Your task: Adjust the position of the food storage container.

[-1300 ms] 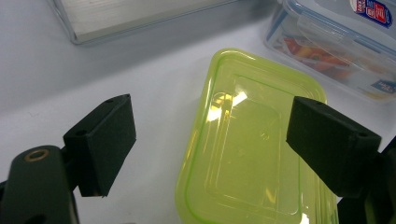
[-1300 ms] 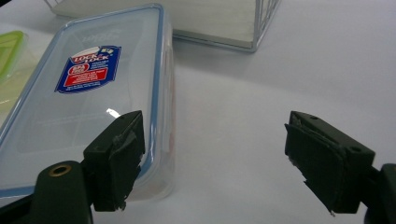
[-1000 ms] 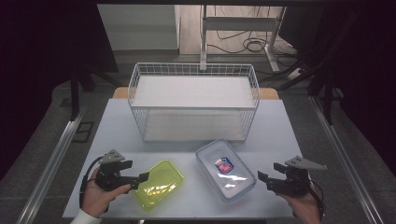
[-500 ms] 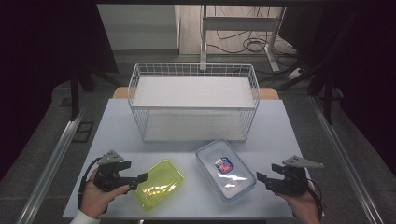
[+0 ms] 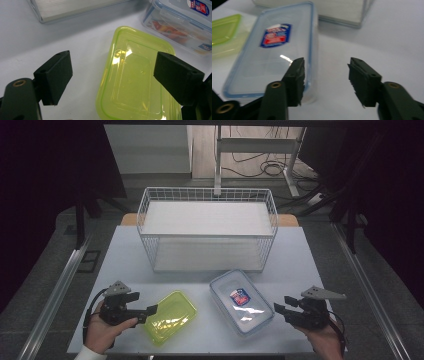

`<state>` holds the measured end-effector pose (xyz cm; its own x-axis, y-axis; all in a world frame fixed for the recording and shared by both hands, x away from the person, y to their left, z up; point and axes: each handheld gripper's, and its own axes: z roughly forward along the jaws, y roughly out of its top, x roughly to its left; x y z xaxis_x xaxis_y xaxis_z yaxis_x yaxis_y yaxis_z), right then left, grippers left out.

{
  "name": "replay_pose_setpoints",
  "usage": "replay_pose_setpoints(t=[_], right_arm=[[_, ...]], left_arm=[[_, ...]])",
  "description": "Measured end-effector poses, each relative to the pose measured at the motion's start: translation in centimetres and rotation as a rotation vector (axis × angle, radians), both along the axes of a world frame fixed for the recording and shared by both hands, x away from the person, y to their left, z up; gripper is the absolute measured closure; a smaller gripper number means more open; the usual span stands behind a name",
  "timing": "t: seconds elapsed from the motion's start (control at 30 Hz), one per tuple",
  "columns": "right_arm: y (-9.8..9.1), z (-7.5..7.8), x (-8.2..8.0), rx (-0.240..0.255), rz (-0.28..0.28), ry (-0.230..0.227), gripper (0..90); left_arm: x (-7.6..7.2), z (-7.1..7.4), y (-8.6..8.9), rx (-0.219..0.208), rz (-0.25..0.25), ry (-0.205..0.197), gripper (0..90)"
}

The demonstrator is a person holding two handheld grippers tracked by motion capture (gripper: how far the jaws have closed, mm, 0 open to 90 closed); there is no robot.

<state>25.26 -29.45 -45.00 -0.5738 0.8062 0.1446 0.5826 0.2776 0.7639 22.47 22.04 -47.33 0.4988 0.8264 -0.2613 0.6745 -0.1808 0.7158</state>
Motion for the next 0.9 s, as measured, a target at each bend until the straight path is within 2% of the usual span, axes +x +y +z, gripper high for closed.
replay_pose_setpoints(t=[0.1,0.13,0.23,0.27,0.4,0.6,0.63,0.7,0.87,0.9], right_arm=[[0.6,0.5,-0.3,-0.002,0.030,-0.011,54.4],[1.5,0.9,-0.6,-0.006,0.063,-0.011,55.3],[2.3,1.1,-0.7,-0.011,0.086,-0.004,55.3],[3.2,1.1,-0.8,-0.020,0.112,0.012,54.1],[4.4,1.1,-0.9,-0.030,0.137,0.026,50.9],[6.2,1.5,-1.3,-0.037,0.183,0.034,50.6],[7.3,1.5,-1.6,-0.039,0.212,0.038,52.3],[7.6,1.5,-1.7,-0.042,0.226,0.045,54.4],[10.6,0.9,-2.6,-0.083,0.340,0.081,68.9],[11.4,0.8,-2.8,-0.099,0.368,0.095,75.4]], left_arm=[[0.0,0.0,0.0,0.002,-0.001,-0.001,15.0],[0.0,0.0,0.0,0.002,-0.002,-0.001,15.0],[0.0,0.0,0.0,0.002,-0.002,0.001,14.9],[0.0,0.0,-0.1,0.002,-0.004,0.002,14.8],[-0.1,0.0,-0.1,0.002,-0.006,0.002,14.8],[-0.1,0.0,0.0,0.004,-0.006,0.002,14.8],[-0.1,0.0,0.0,0.004,-0.007,0.001,14.8],[-0.2,0.0,0.0,0.005,-0.009,0.000,14.8],[-0.1,0.0,0.0,0.009,-0.011,0.002,14.8],[-0.1,-0.1,0.0,0.010,-0.012,0.004,14.8]])
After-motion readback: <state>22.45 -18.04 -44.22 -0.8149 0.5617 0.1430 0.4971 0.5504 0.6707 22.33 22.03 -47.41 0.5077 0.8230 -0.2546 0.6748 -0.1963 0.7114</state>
